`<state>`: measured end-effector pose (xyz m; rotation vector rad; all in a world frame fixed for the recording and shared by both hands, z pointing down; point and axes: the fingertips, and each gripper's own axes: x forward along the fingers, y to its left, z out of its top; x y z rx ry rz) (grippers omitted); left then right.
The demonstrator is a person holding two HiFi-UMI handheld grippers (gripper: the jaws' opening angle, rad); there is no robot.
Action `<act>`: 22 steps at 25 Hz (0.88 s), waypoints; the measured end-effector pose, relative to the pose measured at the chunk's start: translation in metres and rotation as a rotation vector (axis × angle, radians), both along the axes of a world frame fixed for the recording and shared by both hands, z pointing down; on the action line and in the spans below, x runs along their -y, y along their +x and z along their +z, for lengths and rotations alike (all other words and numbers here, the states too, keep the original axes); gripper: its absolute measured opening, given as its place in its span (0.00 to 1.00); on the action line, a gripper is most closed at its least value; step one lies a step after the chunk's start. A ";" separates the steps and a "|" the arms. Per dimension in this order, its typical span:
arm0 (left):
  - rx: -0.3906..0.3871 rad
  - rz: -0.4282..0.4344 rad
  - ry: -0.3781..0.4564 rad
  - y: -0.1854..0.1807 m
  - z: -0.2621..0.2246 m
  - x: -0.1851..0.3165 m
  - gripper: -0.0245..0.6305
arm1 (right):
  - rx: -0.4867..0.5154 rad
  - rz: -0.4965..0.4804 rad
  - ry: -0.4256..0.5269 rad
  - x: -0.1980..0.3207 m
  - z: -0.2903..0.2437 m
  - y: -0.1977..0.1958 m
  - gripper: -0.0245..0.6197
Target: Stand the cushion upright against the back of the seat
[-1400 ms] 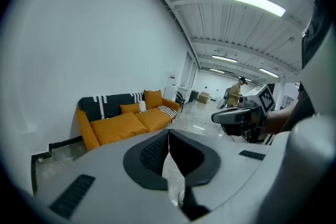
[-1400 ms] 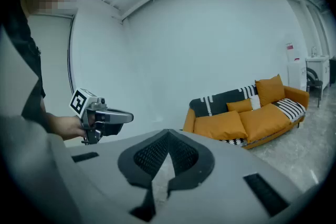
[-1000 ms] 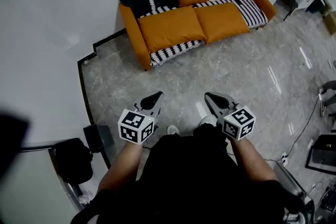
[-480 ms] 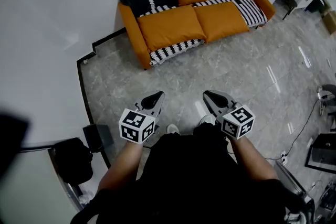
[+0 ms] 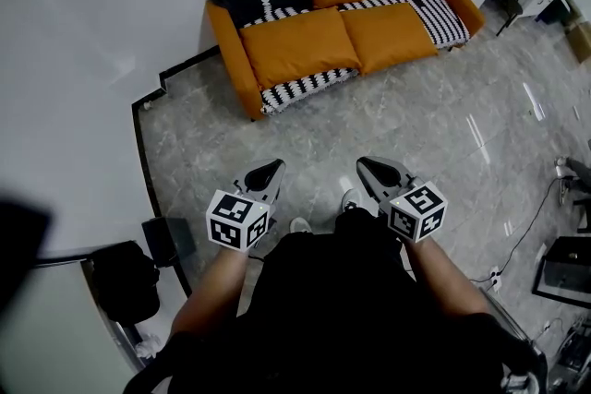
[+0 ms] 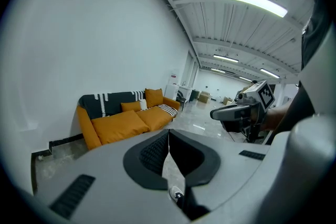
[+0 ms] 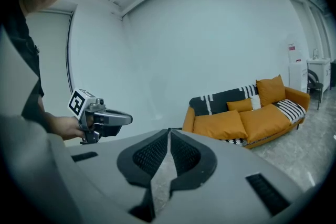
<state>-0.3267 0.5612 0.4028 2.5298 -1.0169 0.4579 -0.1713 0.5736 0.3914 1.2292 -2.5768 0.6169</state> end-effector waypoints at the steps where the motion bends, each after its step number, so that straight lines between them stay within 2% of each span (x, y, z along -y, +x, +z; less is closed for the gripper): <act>1: 0.000 0.003 -0.003 0.002 0.001 0.001 0.06 | -0.002 0.003 0.000 0.002 0.000 0.002 0.10; 9: 0.021 -0.010 -0.014 0.027 0.007 0.036 0.06 | 0.009 0.019 -0.030 0.039 0.014 0.038 0.10; 15: 0.041 -0.055 0.000 0.054 -0.003 0.087 0.06 | 0.043 0.001 0.008 0.102 0.001 0.069 0.10; 20: 0.000 -0.103 -0.021 0.080 -0.011 0.138 0.06 | 0.052 -0.024 0.024 0.156 -0.004 0.099 0.10; 22: 0.015 -0.125 -0.022 0.088 -0.008 0.157 0.06 | 0.057 -0.027 0.014 0.177 0.000 0.113 0.10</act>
